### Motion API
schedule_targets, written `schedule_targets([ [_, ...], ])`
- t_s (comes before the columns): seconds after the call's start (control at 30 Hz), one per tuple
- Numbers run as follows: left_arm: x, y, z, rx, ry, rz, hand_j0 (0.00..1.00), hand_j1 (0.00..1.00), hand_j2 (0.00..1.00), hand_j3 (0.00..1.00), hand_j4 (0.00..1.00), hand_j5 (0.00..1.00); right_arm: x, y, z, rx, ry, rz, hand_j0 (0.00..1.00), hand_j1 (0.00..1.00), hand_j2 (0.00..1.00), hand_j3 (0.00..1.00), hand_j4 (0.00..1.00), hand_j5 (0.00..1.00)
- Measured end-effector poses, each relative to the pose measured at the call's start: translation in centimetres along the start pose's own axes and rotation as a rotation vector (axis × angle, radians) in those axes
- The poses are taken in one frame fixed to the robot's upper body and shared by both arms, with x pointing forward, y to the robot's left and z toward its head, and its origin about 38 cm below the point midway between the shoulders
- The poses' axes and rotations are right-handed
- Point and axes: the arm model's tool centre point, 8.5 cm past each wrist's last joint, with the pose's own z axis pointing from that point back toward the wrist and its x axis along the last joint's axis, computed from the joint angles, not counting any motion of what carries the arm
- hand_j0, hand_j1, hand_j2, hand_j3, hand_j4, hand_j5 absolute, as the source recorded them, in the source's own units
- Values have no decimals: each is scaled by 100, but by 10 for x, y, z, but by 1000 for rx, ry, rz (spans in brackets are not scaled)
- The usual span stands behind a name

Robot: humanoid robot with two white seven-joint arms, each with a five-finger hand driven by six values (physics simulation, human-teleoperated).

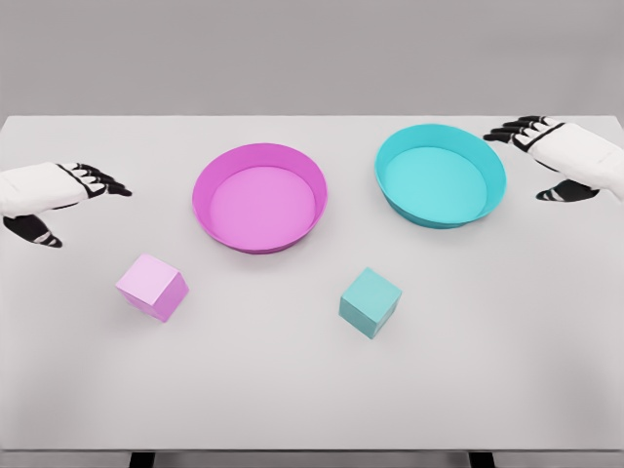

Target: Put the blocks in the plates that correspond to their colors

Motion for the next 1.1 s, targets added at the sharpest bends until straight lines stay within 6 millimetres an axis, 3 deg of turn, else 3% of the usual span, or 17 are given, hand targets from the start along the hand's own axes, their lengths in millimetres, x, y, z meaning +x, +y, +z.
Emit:
schedule_targets([
  [0.33, 6, -1, 17, 1, -44, 53, 100, 100, 100, 100, 100, 100, -8, -14, 13, -3, 21, 32, 100, 100, 100, 100, 100, 100],
  [0.4, 15, -7, 18, -15, -72, 59, 100, 100, 100, 100, 100, 100, -10, -51, 8, -30, 10, 100, 100, 100, 100, 100, 100, 100],
  [0.47, 24, -9, 16, -23, -100, 51, 100, 100, 100, 100, 100, 100, -5, -73, 1, -8, -23, 168, 100, 100, 100, 100, 100, 100],
  [0.63, 38, -7, 13, -29, -140, 32, 100, 100, 100, 100, 100, 100, 26, -75, -3, 141, -144, 294, 100, 100, 100, 100, 100, 100],
  [0.67, 41, -8, 11, -32, -151, 30, 100, 100, 100, 100, 100, 100, 31, -84, -4, 147, -163, 328, 100, 100, 100, 100, 100, 100],
  [0.77, 56, -14, 2, -50, -197, 25, 100, 100, 100, 100, 100, 100, 48, -81, -8, 196, -225, 363, 100, 100, 100, 100, 100, 100],
  [0.83, 63, -17, -3, -56, -220, 24, 100, 100, 100, 100, 100, 100, 61, -66, -10, 241, -274, 364, 100, 100, 100, 100, 100, 100],
  [1.1, 77, -25, -14, -65, -265, 35, 100, 100, 100, 100, 100, 100, 107, -39, -14, 286, -430, 347, 100, 100, 100, 100, 100, 100],
])
